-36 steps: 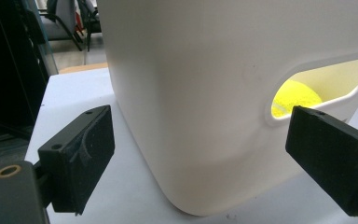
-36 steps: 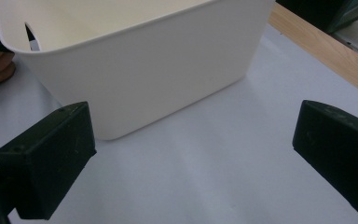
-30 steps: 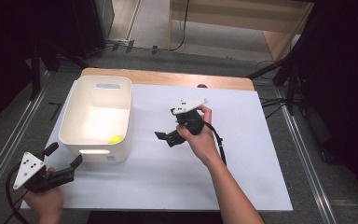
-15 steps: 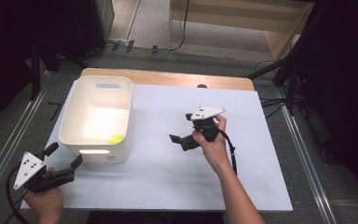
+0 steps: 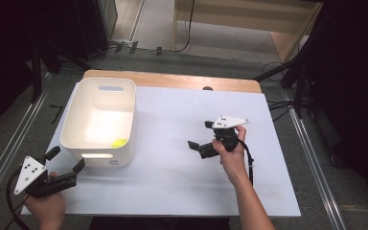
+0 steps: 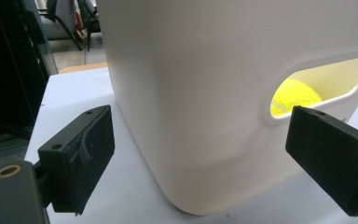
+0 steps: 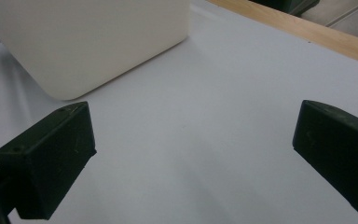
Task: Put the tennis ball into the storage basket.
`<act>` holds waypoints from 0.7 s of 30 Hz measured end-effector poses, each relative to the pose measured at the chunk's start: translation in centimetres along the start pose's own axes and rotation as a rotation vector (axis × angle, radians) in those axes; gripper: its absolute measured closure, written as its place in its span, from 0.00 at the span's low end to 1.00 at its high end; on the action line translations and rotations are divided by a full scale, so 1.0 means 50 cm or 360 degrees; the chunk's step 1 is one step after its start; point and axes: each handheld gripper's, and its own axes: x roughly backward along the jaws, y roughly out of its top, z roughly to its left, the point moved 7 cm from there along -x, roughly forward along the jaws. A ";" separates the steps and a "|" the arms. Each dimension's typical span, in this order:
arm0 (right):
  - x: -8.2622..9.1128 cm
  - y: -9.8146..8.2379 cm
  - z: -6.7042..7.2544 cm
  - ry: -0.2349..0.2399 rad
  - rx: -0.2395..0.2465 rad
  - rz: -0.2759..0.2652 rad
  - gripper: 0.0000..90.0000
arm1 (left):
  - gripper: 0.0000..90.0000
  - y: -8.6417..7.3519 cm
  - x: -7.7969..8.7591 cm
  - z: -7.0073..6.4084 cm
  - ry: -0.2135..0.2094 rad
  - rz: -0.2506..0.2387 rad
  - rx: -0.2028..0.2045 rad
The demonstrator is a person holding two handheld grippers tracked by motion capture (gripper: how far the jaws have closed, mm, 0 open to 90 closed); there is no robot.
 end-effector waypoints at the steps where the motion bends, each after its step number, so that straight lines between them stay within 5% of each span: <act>1: 0.004 -0.003 -0.002 -0.0002 -0.0005 -0.0007 0.00 | 0.09 0.000 0.000 0.000 0.0003 0.0009 -0.0002; 21: 0.069 -0.069 -0.043 -0.0103 -0.0115 -0.0083 0.00 | 0.09 -0.001 -0.001 -0.002 0.0007 0.0013 -0.0009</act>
